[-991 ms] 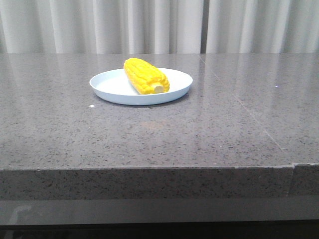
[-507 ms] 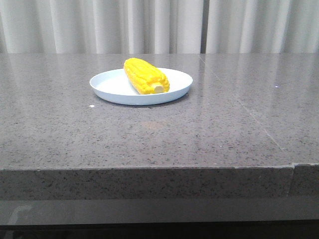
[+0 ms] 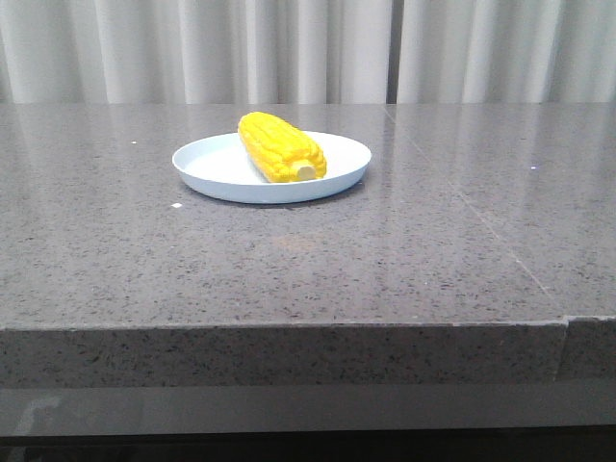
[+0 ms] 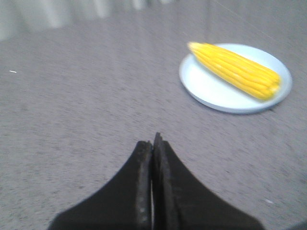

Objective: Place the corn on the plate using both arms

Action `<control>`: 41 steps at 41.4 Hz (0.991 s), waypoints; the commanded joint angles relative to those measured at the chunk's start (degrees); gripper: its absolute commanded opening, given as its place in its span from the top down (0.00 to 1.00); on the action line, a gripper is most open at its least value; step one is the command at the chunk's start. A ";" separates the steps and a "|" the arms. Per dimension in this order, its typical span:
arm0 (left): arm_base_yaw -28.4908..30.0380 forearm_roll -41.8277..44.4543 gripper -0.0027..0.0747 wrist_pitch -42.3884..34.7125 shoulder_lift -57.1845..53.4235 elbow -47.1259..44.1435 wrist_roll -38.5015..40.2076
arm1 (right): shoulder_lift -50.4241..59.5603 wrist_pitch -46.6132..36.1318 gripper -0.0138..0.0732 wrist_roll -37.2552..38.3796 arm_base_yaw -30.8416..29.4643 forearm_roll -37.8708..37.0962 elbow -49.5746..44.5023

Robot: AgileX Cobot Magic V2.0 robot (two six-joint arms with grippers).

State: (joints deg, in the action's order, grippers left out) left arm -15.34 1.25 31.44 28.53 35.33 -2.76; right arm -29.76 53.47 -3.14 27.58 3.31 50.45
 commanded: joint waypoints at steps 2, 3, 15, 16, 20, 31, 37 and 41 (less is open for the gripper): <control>5.13 0.40 0.99 -14.62 -8.28 -8.53 0.18 | -0.18 -3.90 0.92 -0.50 -0.12 -0.47 1.19; 5.99 0.40 0.99 -16.28 -9.31 -10.36 0.18 | -0.18 -3.90 0.92 -0.50 -0.12 -0.47 1.19; 16.36 -3.30 0.99 -28.87 -25.23 -29.68 0.18 | -0.18 -3.90 0.92 -0.50 -0.12 -0.47 1.19; 16.84 -3.83 0.99 -29.54 -25.98 -30.40 0.18 | -0.18 -3.90 0.92 -0.50 -0.12 -0.47 1.19; 17.76 -4.28 0.99 -31.44 -28.04 -33.42 0.18 | -0.18 -3.90 0.92 -0.50 -0.12 -0.47 1.19; 17.76 -4.18 0.99 -33.29 -29.97 -35.79 0.18 | -0.18 -3.94 0.92 -0.50 -0.12 -0.47 1.19; 17.76 -4.18 0.99 -33.29 -29.97 -35.79 0.18 | -0.18 -3.94 0.92 -0.50 -0.12 -0.47 1.19; 17.76 -4.18 0.99 -33.29 -29.84 -35.79 0.18 | -0.18 -3.94 0.92 -0.50 -0.12 -0.47 1.19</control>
State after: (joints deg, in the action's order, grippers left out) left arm 2.31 -2.40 3.02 -0.21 -0.27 -2.76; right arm -29.76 53.47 -3.14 27.58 3.31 50.45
